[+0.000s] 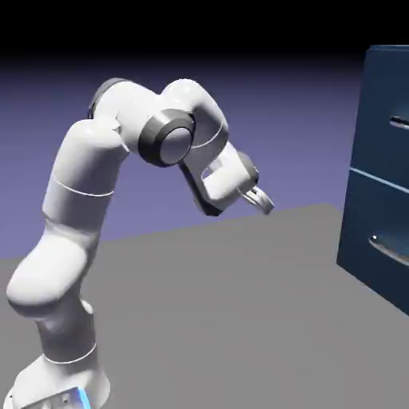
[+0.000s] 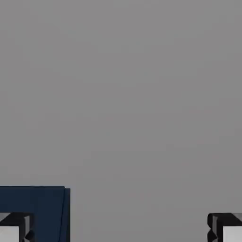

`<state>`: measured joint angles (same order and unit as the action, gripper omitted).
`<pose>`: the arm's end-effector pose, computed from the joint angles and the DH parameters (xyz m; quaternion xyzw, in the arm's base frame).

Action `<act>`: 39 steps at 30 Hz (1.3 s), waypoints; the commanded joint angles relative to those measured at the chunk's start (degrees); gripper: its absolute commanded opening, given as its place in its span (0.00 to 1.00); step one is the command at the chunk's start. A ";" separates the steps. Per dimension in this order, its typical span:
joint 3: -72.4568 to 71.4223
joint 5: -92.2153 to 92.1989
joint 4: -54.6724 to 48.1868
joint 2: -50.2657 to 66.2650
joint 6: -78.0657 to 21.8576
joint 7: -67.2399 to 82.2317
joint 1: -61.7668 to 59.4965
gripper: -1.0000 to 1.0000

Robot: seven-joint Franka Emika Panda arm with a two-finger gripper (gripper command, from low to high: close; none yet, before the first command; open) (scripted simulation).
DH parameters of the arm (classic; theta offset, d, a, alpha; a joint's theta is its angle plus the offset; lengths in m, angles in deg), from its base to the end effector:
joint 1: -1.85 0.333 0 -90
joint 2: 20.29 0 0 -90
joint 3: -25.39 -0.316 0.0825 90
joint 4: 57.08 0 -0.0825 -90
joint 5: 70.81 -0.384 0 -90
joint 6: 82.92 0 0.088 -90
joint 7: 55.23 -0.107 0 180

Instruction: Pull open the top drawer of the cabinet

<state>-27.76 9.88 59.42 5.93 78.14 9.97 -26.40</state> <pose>0.5453 0.2688 0.3459 0.2281 0.9077 0.1809 0.3020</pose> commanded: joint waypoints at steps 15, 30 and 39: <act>-18.45 28.02 -15.45 20.44 -4.50 37.38 -10.05 0.50; -36.90 56.03 -30.90 40.88 -8.99 74.76 -20.10 0.50; -44.89 67.86 -39.73 50.10 -10.31 92.14 -23.14 0.50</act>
<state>-72.64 77.74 19.69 56.02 67.83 102.11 -49.54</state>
